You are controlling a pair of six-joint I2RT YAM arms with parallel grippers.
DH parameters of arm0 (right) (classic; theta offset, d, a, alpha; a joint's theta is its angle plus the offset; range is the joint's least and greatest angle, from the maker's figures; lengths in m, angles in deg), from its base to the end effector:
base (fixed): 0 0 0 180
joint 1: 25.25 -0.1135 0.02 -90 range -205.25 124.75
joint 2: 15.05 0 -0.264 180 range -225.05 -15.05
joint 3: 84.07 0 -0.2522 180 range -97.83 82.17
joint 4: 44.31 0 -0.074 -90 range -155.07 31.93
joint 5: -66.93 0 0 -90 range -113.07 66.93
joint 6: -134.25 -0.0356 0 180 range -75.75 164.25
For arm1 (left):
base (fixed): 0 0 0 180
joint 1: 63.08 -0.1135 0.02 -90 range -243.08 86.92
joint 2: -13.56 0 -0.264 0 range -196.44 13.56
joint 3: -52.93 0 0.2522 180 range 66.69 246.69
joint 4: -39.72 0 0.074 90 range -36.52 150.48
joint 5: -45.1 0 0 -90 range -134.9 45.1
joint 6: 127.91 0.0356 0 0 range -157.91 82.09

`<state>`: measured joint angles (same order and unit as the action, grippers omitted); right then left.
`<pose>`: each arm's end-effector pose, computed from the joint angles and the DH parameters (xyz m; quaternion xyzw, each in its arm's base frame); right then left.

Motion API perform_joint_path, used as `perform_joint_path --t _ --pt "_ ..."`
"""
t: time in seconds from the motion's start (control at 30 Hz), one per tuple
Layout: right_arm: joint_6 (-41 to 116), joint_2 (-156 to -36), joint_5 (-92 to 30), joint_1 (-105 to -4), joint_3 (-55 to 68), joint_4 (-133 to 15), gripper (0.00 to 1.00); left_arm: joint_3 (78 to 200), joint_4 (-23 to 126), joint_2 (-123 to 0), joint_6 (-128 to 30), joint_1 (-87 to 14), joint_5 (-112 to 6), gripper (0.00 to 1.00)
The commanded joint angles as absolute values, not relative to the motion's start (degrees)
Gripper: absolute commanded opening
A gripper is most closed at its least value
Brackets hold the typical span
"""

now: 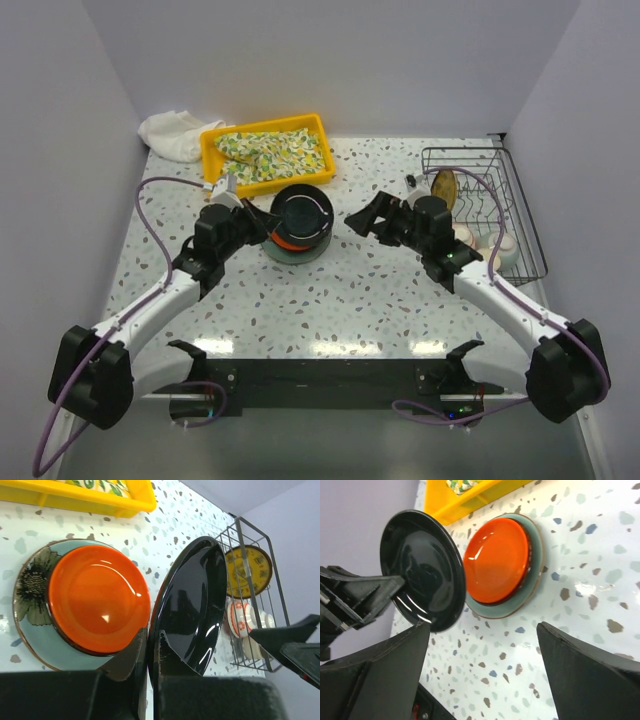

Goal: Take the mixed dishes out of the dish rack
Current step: Place the plate at the center of the board.

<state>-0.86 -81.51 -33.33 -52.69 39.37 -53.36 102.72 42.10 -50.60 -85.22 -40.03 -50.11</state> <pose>0.2333 0.1283 0.2768 0.0732 0.8090 0.4011 0.4235 0.2325 -0.1024 0.2570 -0.1420 0.7895 -0.3732 0.4661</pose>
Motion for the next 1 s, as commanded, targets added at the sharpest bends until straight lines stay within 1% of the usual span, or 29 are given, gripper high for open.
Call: perform_joint_path --t 0.0,0.23,0.53,0.63,0.67,0.73,0.77,0.83,0.9,0.93,0.97 --pt "5.3 -78.34 -26.24 -52.85 37.44 -60.87 0.98 104.3 41.17 -52.35 -84.14 -42.07 -48.86 0.0" --pt "8.82 -75.87 -23.51 -52.76 36.74 -64.83 0.98 109.13 42.41 -62.89 -83.88 -43.83 -49.9 0.0" --pt "11.02 -74.29 -21.84 -52.67 36.38 -67.91 0.98 112.39 40.91 -71.95 -83.0 -45.24 -51.14 0.0" --pt "12.07 -74.11 -21.05 -52.76 36.03 -68.79 0.98 113.01 41.09 -74.15 -82.56 -45.24 -51.58 0.09" --pt "12.43 -74.03 -20.87 -52.67 35.94 -68.97 0.98 113.18 41.35 -74.42 -82.38 -45.24 -51.58 0.15" --pt "13.04 -73.94 -20.52 -52.76 35.59 -69.49 0.98 113.18 41.61 -75.03 -82.03 -45.24 -51.58 0.21" --pt "13.39 -73.94 -20.26 -52.76 35.42 -69.58 0.98 113.27 42.05 -75.12 -81.86 -45.24 -51.58 0.28" --pt "14.01 -73.94 -19.82 -52.76 35.15 -69.93 0.98 113.45 42.84 -75.04 -81.15 -45.24 -51.58 0.34" --pt "14.62 -73.85 -19.11 -52.76 34.8 -70.2 0.98 113.54 43.81 -74.25 -80.19 -45.24 -51.32 0.42" --pt "14.8 -73.94 -18.94 -52.67 34.63 -70.55 0.98 113.54 44.16 -73.9 -79.66 -45.24 -51.14 0.48" --pt "15.15 -73.85 -18.15 -52.67 34.28 -70.64 0.98 113.54 44.86 -73.46 -79.13 -45.24 -50.96 0.51"
